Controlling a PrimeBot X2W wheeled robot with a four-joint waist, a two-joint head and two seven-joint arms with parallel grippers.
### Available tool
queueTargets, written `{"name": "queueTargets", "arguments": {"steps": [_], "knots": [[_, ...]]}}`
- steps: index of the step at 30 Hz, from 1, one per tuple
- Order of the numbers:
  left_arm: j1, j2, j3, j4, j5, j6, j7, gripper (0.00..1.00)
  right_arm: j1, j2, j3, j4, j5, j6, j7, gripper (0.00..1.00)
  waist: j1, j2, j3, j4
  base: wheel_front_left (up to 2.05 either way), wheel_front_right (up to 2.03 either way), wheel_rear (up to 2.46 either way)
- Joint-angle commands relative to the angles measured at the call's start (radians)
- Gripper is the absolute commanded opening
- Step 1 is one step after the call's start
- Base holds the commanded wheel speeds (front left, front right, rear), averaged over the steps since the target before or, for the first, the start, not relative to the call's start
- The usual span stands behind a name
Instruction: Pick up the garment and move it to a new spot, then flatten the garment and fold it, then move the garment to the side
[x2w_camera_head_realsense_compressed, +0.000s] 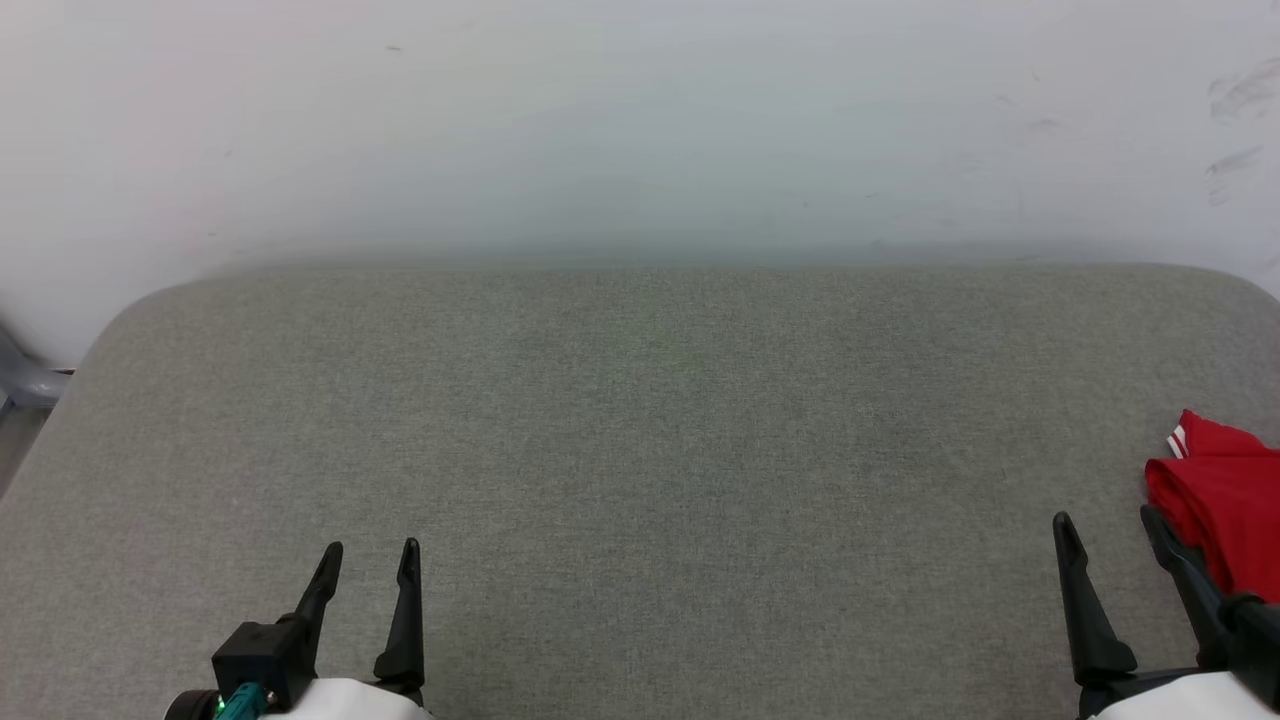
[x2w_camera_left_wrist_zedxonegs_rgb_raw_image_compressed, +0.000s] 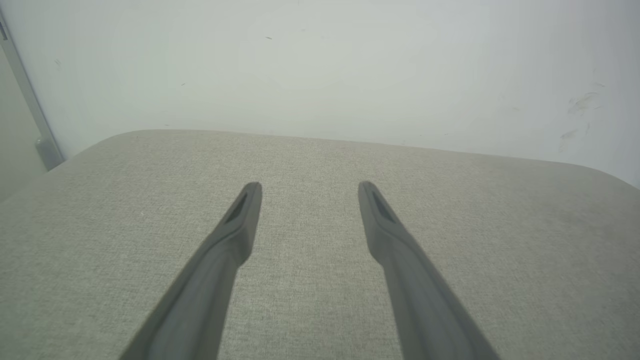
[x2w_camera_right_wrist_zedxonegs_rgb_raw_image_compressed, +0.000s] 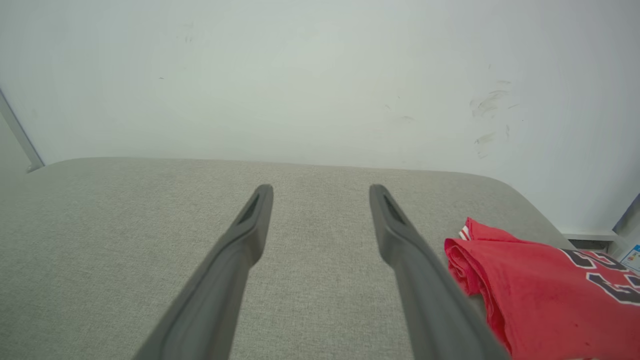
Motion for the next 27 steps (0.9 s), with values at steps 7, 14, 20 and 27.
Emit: {"name": "queueTargets", "arguments": {"steps": [7, 14, 20, 27], "knots": [[0.003, -0.005, 0.003, 0.020, -0.009, -0.007, 0.008, 0.00, 0.004, 0.000, 0.000, 0.022, 0.009, 0.000, -0.004, 0.00, 0.0000, -0.0001, 0.000, 0.001, 0.00, 0.00, 0.00], [-0.017, -0.014, 0.025, 0.029, -0.139, -0.018, 0.048, 0.00, -0.025, -0.009, 0.009, 0.067, 0.170, 0.000, -0.008, 0.00, 0.0000, -0.0001, 0.002, 0.001, 0.00, 0.00, 0.00], [-0.029, -0.021, 0.039, 0.031, -0.242, -0.026, 0.074, 0.00, -0.054, -0.016, 0.017, 0.111, 0.293, 0.000, -0.011, 0.00, 0.0000, -0.0001, 0.004, 0.000, 0.00, 0.00, 0.00], [-0.042, -0.029, 0.054, 0.034, -0.352, -0.035, 0.103, 0.00, -0.083, -0.022, 0.023, 0.154, 0.424, 0.000, -0.013, 0.00, 0.0000, -0.0001, 0.006, 0.000, 0.00, 0.00, 0.00]]}}
